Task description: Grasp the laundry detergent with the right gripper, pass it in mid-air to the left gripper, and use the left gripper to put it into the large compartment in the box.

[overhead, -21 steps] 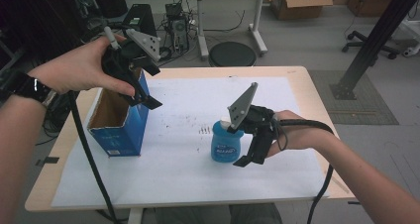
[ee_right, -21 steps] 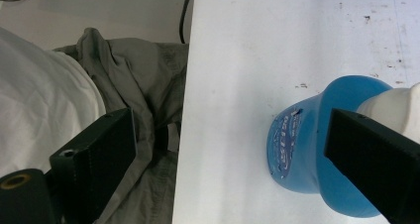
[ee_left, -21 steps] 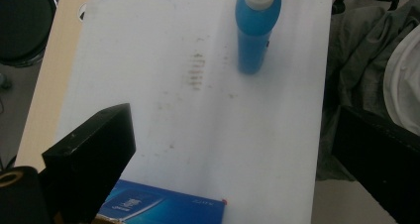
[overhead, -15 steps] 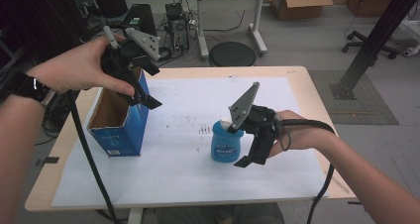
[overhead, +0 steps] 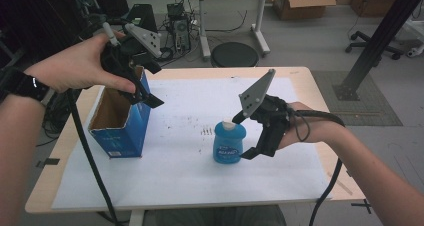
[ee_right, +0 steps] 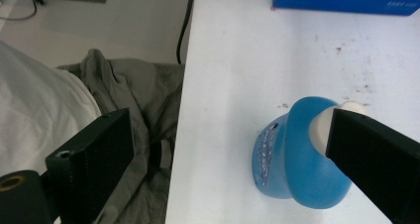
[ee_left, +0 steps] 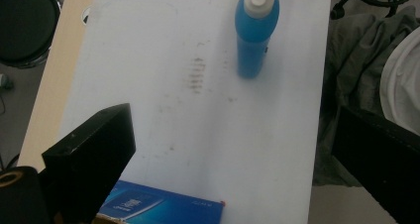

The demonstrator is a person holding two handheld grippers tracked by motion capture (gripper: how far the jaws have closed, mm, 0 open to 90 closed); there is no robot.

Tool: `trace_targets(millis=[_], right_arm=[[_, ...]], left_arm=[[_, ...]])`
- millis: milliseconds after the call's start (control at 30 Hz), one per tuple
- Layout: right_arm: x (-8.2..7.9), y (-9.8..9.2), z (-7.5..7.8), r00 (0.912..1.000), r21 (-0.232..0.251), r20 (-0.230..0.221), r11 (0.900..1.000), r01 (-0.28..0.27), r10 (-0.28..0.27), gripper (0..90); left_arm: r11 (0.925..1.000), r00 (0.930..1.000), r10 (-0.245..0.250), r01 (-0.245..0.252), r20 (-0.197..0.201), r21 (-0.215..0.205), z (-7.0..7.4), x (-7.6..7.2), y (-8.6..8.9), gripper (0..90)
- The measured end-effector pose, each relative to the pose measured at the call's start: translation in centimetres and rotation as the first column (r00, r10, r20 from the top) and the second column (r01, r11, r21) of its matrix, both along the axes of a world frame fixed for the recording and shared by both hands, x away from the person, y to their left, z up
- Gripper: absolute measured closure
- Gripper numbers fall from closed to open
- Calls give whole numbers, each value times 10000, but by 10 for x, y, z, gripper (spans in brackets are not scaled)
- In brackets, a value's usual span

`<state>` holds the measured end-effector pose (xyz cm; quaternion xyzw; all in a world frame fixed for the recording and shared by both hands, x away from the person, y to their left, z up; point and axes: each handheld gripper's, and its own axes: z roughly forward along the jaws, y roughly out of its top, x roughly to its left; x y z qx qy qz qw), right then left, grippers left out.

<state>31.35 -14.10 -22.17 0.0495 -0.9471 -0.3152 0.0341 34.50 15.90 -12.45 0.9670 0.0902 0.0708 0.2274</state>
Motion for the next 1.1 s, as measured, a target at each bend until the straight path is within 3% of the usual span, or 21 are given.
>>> trace_targets(millis=[200,433,533,567,600,633,667,700,733,833,867,1100], right_arm=[[7,-14,10,9996,657,111,9976,235,-243,41],[20,-33,11,9968,1409,181,9872,750,-783,40],[28,-45,10,9936,2020,178,9737,1053,-1112,32],[28,-45,10,9936,2020,178,9737,1053,-1112,32],[31,-52,8,9919,2301,171,9659,1188,-1261,32],[31,-52,8,9919,2301,171,9659,1188,-1261,32],[34,-58,4,9896,2559,175,9574,1335,-1426,30],[34,-58,4,9896,2559,175,9574,1335,-1426,30],[37,-63,-1,9882,2766,94,9501,1446,-1531,27],[40,-68,-7,9861,2893,23,9441,1583,-1661,26],[43,-73,-13,9828,3025,-171,9359,1805,-1840,26],[52,-85,-38,9739,3316,-570,9159,2262,-2199,24]], left_arm=[[10000,10000,-80,80,13,-46,2,0,-1,45],[10000,10000,-8,8,18,-33,2,-1,0,45],[10000,10000,-15,15,-17,-45,2,-2,-1,45],[10000,10000,-15,15,-17,-45,2,-2,-1,45],[10000,10000,-25,25,-31,-47,2,-2,-1,45],[10000,10000,-25,25,-31,-47,2,-2,-1,45],[10000,10000,-43,43,-41,-59,2,-2,-1,45],[10000,10000,-43,43,-41,-59,2,-2,-1,45],[10000,10000,-8,8,-21,-10,2,-2,0,45],[10000,10000,-9,9,-66,4,2,-2,0,45],[10000,10000,-4,4,-78,-25,2,-2,-1,45],[10000,9999,-32,32,-126,14,1,-1,-1,43]])
